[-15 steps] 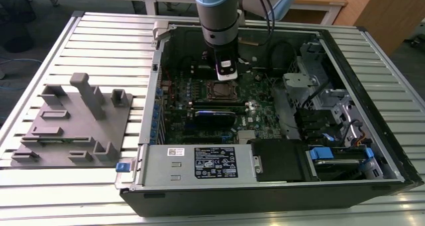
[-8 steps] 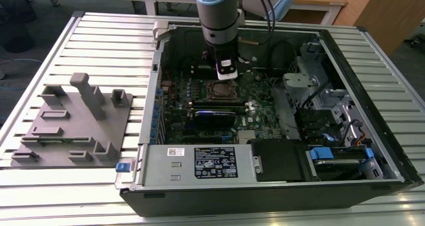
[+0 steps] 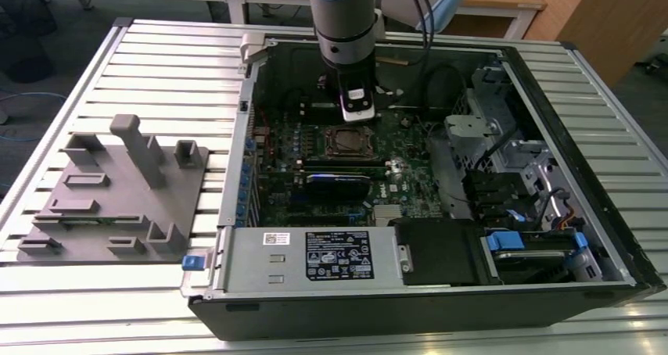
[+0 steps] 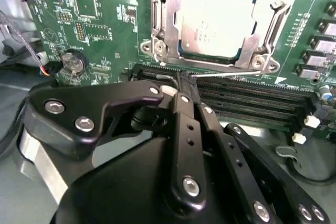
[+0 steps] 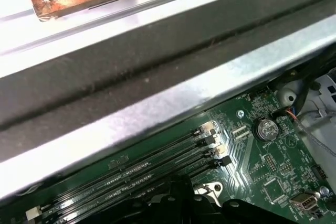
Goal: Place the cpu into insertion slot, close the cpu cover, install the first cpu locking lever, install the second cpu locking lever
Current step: 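Install the first cpu locking lever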
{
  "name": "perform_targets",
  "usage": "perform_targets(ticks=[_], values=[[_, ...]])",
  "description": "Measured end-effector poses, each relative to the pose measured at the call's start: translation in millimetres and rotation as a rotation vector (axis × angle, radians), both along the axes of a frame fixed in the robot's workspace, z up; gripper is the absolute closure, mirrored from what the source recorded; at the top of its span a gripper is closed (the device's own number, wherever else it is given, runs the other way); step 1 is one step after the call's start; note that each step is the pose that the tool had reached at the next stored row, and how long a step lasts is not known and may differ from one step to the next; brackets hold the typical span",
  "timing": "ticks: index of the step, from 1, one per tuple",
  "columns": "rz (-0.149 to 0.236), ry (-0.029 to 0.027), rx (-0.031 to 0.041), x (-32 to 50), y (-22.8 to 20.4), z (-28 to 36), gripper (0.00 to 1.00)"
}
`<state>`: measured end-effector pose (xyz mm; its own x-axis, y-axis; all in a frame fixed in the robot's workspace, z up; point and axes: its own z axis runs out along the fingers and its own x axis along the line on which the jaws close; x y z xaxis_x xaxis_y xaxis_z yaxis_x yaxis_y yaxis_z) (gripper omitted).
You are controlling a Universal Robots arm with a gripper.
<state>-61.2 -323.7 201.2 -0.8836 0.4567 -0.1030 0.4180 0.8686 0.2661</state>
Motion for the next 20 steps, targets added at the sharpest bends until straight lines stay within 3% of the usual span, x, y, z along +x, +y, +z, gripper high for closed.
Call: perform_targets(ticks=[2, 5, 20], values=[[0.000, -0.0002, -0.0050, 0.0, 0.0, -0.3, 0.89], [0.000, 0.0001, -0.0058, 0.0, 0.5, -0.3, 0.89], [-0.003, -0.0004, 0.0010, -1.5, 2.8, -0.7, 0.89]])
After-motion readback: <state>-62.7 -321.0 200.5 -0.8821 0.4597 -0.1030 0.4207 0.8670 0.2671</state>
